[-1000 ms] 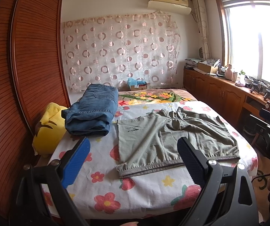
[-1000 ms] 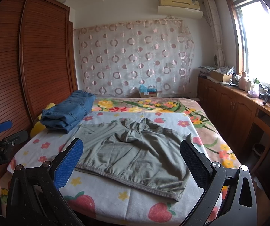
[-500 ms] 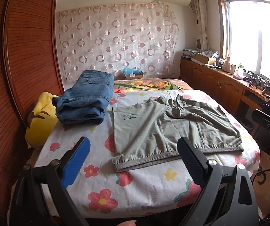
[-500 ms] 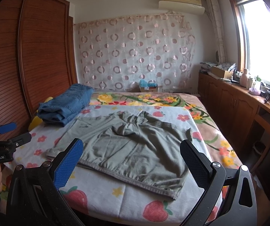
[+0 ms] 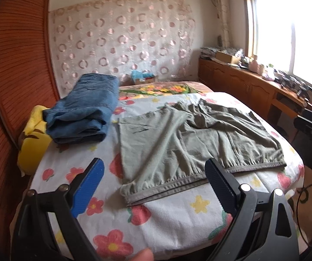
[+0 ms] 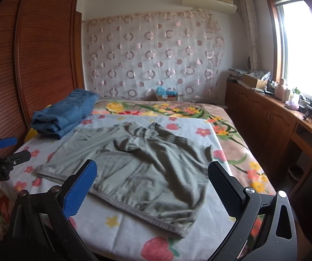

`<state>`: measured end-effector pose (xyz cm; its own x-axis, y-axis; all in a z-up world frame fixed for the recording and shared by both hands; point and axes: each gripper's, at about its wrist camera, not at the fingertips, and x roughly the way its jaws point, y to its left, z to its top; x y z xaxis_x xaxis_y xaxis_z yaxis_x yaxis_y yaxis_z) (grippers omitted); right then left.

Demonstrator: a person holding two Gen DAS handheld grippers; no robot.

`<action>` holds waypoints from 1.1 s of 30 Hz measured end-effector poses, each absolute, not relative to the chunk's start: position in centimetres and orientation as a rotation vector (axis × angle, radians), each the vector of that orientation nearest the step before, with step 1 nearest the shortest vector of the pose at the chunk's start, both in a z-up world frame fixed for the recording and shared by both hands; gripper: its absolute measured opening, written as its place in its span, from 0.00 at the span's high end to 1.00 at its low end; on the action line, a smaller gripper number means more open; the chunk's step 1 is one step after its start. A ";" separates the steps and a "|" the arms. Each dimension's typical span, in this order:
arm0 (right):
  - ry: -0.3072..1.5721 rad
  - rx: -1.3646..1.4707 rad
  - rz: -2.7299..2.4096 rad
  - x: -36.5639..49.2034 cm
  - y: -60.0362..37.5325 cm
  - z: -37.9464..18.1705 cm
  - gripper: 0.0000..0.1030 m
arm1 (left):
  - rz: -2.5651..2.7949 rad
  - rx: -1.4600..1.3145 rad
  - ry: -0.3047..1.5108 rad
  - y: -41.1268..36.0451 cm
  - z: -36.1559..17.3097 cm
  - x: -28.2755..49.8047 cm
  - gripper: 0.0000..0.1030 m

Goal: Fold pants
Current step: 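Move the right tool down to the edge of the grey-green pants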

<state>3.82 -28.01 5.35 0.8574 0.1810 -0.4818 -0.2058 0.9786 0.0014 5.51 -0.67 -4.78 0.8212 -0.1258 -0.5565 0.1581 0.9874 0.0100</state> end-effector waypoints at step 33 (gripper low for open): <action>0.933 0.094 0.152 23.8 -39.3 -3.3 0.76 | -0.281 0.034 0.737 -2.4 -7.2 13.2 0.08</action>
